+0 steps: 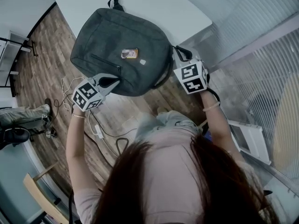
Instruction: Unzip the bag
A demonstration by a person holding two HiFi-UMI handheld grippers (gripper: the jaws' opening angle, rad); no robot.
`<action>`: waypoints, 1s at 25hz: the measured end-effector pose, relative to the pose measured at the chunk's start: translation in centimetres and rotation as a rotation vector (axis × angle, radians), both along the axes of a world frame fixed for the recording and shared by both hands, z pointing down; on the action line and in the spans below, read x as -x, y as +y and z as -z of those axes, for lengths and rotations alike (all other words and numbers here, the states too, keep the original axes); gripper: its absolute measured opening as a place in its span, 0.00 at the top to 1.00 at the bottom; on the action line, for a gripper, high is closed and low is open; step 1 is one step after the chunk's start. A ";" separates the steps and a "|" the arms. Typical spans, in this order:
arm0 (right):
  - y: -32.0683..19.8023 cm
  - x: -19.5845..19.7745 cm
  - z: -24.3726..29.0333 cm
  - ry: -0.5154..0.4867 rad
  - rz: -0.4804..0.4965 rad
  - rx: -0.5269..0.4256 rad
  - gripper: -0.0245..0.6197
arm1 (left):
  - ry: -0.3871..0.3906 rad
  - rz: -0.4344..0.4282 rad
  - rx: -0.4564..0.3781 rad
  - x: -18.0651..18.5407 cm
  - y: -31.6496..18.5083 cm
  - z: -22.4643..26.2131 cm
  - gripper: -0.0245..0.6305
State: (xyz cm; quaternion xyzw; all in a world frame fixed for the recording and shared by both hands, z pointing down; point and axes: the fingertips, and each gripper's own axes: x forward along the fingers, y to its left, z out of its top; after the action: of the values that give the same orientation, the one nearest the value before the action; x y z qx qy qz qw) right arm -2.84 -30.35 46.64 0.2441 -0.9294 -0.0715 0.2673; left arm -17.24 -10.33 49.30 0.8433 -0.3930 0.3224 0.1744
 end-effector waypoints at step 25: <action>-3.1 2.7 0.1 -0.015 0.074 -0.009 0.93 | 0.009 -0.008 -0.002 0.0 0.0 0.2 0.95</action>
State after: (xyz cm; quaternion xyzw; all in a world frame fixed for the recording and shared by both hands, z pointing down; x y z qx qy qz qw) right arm -5.49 -33.42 46.59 0.2115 -0.9394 -0.0838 0.2566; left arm -17.21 -10.30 49.14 0.8466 -0.3891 0.3188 0.1739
